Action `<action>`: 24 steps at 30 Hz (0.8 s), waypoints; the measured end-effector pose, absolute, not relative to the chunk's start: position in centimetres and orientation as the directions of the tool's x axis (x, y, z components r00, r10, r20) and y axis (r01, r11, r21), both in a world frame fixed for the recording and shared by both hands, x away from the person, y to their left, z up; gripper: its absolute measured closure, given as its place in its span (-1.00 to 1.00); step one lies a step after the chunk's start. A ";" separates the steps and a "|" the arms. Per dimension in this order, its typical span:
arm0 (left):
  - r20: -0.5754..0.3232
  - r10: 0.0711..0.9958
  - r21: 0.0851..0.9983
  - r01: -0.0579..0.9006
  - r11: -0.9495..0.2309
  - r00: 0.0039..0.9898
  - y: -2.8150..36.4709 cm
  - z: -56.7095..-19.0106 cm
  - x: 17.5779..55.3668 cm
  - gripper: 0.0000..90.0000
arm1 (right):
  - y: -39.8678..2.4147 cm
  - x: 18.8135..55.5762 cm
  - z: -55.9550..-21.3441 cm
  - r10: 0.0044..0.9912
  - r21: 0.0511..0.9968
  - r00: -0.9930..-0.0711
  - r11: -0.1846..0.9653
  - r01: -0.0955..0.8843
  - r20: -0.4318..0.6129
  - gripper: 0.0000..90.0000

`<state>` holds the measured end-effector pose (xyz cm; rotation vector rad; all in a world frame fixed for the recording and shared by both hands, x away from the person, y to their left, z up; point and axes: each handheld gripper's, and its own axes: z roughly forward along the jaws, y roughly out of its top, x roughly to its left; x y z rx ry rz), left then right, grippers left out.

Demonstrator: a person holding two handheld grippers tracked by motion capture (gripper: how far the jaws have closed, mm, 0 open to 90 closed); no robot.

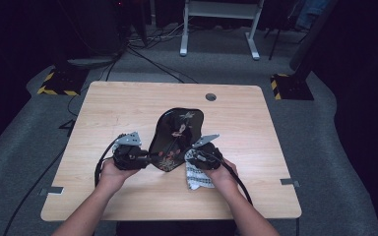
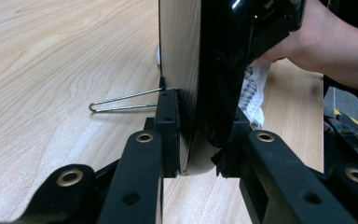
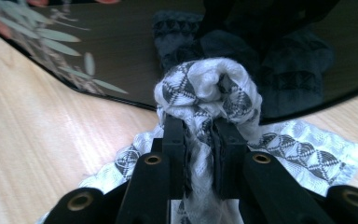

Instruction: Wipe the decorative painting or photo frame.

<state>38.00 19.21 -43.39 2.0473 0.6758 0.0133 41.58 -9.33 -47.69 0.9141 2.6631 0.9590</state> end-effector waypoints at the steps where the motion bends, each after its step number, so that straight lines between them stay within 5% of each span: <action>1: -0.254 0.468 0.794 0.458 -0.399 0.847 19.2 -43.4 38.0 0.67 | -9.2 41.5 -47.7 0.596 0.624 -0.802 0.608 0.491 0.050 0.74; 7: -0.249 0.471 0.794 0.457 -0.401 0.846 19.2 -43.4 38.0 0.68 | -8.4 41.0 -47.4 0.570 0.628 -0.821 0.628 0.459 0.031 0.75; 15: -0.246 0.465 0.793 0.453 -0.408 0.850 19.2 -43.4 38.0 0.68 | -8.3 40.6 -42.2 0.552 0.727 -0.834 0.569 0.383 0.007 0.75; 24: -0.249 0.468 0.793 0.456 -0.404 0.848 19.2 -43.4 38.0 0.67 | -7.9 40.6 -46.8 0.550 0.658 -0.834 0.615 0.435 0.037 0.77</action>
